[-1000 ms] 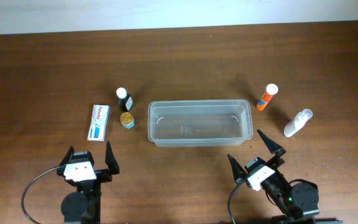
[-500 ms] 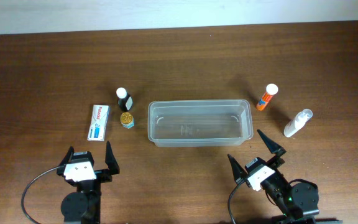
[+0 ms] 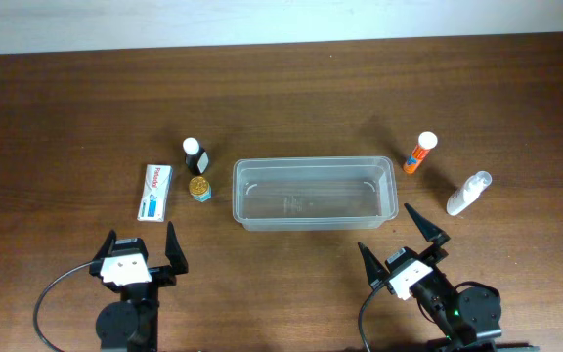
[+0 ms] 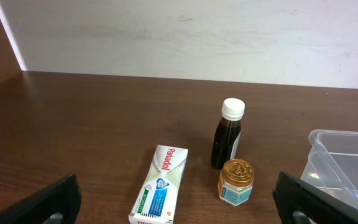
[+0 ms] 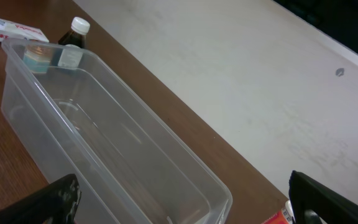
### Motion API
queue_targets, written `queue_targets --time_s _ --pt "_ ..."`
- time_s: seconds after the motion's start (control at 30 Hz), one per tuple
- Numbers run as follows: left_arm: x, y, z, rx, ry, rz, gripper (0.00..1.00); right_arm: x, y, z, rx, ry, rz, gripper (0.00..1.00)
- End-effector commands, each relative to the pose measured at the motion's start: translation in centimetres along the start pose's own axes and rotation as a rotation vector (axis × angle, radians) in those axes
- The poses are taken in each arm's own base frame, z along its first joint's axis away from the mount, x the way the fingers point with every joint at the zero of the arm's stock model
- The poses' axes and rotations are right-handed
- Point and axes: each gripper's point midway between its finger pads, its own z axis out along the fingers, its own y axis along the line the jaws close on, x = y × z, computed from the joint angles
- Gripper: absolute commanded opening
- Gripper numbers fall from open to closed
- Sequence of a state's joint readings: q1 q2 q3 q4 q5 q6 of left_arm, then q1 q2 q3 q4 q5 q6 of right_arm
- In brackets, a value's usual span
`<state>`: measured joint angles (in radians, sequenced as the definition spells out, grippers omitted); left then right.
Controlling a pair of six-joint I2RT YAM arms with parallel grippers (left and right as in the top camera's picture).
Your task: Pack container
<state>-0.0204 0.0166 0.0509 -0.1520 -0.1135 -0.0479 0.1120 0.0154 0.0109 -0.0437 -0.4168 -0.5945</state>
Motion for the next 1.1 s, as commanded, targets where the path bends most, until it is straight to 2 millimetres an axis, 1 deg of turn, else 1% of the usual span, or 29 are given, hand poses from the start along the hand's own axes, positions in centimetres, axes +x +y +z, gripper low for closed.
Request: queue_targets --time_s 0.0,0.77,0.83,0.93,1.03,1.07 --pt "0.1 0.2 0.0 -0.012 -0.007 0.015 0.99 0.3 -0.1 0.0 0.010 0.008 0.008 0.98" --pt "0.0 0.2 0.0 -0.010 -0.011 0.014 0.99 0.3 -0.1 0.0 0.010 0.008 0.008 0.98" --pt "0.2 -0.3 0.0 0.018 -0.002 0.015 0.99 0.3 -0.1 0.0 0.010 0.008 0.008 0.98" --pt "0.0 -0.4 0.0 0.022 -0.008 0.013 0.99 0.3 -0.1 0.0 0.010 0.008 0.008 0.98" --pt "-1.1 -1.5 -0.1 0.084 -0.052 0.007 0.99 0.3 -0.1 0.0 0.010 0.008 0.008 0.98" --pt "-1.4 -2.1 -0.2 0.120 -0.064 0.007 0.99 0.3 -0.1 0.0 0.010 0.008 0.008 0.98"
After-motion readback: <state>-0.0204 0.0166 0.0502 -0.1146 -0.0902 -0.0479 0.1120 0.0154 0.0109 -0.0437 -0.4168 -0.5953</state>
